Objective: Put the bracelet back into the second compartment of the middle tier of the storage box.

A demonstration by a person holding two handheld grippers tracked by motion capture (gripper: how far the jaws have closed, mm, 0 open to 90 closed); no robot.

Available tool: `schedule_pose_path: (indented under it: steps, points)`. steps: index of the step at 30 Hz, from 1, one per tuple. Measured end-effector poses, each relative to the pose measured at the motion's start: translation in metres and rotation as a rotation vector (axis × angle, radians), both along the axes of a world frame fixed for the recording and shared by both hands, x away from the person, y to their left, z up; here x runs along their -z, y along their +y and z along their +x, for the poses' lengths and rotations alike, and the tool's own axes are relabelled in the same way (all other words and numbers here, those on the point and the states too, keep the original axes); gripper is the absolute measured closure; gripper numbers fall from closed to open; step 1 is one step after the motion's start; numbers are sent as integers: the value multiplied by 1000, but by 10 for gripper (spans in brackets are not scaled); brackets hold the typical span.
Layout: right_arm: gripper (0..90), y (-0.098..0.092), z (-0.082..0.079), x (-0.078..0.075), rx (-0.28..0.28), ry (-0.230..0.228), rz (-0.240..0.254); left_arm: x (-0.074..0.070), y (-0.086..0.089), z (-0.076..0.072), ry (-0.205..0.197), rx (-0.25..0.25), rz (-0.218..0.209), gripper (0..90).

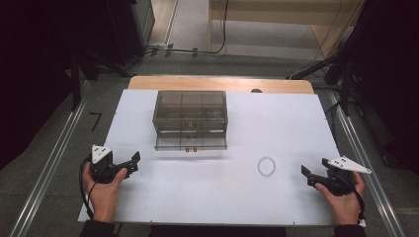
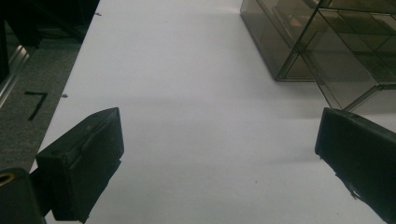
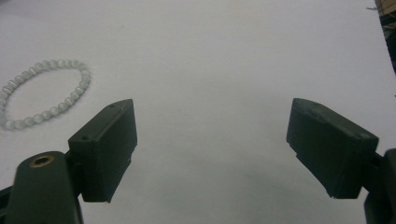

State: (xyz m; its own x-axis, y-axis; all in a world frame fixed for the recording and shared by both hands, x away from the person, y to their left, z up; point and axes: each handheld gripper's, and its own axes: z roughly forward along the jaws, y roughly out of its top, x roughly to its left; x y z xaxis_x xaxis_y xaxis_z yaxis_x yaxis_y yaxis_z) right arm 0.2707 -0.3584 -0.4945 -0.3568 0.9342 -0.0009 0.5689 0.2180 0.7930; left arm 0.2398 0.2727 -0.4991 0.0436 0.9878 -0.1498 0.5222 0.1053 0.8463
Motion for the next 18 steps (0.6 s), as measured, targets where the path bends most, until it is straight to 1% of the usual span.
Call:
schedule_pose_path:
  steps: [4,10,14,18]
  points:
    - [150,1,0,0,3,2,2,0,0,0,-1,0,1,15]
    - [156,5,1,-1,-12,3,3,0,0,0,2,3,2,15]
    - [160,8,2,-1,-20,7,-1,0,0,0,-8,-1,1,15]
    - [163,10,3,-1,-26,9,-3,0,-1,0,-7,1,2,15]
